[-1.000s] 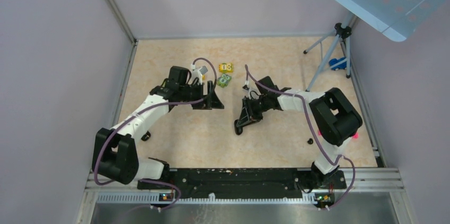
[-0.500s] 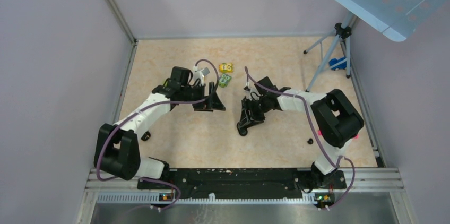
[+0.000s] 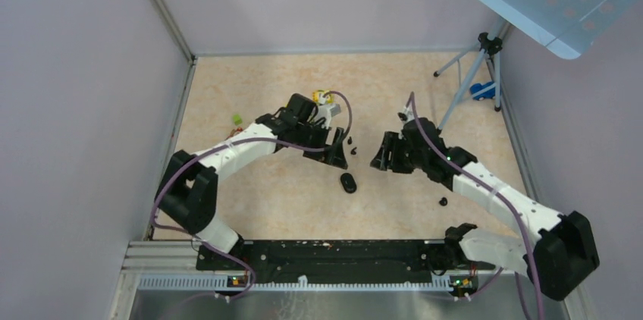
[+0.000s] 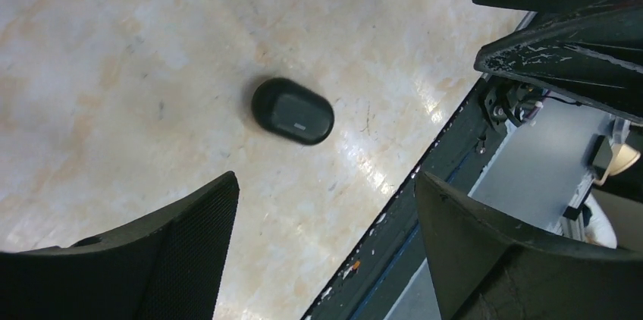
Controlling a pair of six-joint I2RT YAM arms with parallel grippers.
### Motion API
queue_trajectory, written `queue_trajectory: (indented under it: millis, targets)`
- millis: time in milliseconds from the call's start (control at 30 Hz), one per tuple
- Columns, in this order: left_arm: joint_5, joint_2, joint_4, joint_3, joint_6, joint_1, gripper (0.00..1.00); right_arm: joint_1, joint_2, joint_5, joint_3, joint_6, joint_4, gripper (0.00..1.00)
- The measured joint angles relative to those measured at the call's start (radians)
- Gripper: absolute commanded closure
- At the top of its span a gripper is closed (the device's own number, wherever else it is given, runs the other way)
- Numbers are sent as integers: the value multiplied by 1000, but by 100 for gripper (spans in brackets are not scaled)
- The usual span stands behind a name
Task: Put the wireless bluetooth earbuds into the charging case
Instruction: Move the charging case to the center of the board.
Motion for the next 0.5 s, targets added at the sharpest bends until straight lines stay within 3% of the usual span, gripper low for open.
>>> queue_trajectory:
  millis: [233, 500]
  targets:
    - [-20, 197, -14, 145, 34, -97, 13, -12, -206, 206, -142, 185, -63, 49]
    - [-208, 301, -84, 244, 35, -140, 14, -13, -312, 337, -132, 220, -114, 48]
